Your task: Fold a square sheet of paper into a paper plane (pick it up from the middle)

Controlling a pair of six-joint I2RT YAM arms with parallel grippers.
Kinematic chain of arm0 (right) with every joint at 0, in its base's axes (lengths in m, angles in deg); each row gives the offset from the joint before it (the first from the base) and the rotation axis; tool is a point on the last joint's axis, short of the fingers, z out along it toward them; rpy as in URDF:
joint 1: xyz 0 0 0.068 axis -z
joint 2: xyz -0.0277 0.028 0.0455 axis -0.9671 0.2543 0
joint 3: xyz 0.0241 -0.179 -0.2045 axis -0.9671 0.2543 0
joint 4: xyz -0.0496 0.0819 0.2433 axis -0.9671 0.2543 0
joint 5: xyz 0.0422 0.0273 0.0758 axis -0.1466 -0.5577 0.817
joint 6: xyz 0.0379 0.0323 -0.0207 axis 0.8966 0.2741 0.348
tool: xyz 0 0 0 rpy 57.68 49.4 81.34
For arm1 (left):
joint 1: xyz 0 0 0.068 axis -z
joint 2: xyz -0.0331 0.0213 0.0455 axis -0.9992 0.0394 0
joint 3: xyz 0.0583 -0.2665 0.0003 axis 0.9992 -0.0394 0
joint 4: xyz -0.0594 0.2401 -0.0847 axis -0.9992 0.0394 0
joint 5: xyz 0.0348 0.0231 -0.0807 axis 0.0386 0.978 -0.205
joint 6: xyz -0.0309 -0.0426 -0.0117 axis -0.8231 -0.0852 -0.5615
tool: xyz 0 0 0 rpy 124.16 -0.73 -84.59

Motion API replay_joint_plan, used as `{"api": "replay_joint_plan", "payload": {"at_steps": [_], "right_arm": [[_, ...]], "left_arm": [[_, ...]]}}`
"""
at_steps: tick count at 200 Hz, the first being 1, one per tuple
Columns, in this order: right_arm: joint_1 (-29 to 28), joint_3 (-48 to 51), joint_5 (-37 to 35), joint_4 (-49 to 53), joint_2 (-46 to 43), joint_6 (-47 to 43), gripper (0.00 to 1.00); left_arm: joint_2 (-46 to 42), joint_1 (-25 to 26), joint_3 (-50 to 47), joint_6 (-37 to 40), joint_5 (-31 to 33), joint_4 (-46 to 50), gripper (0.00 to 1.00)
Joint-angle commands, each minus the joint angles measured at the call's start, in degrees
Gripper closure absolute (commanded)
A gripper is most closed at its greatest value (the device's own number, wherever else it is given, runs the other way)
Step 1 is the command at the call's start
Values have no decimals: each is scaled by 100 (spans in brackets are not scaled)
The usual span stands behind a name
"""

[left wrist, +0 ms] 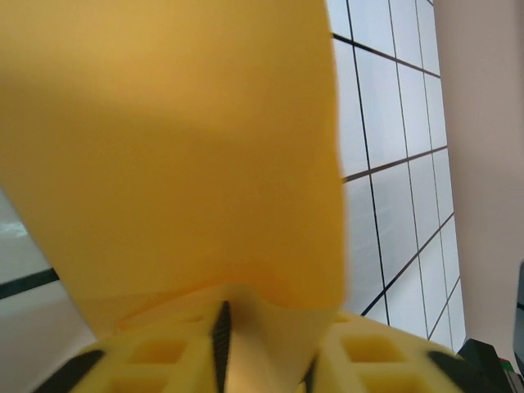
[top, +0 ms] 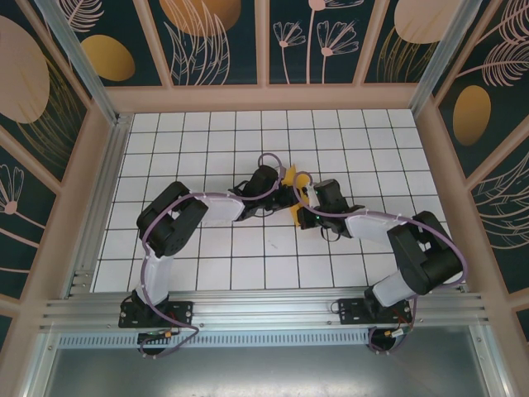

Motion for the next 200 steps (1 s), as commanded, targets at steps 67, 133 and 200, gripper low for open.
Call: {"api": "replay_joint_plan", "payload": {"at_steps": [67, 133, 200], "right_arm": [[-72, -291, -642, 306, 56, 16, 88], [-75, -192, -373, 214, 130, 179, 78], [-85, -257, -458, 479, 36, 310, 76]], "left_arm": [[-155, -65, 32, -50, 37, -8, 89], [-36, -75, 62, -151, -123, -152, 89], [94, -74, 246, -20, -156, 58, 89]]}}
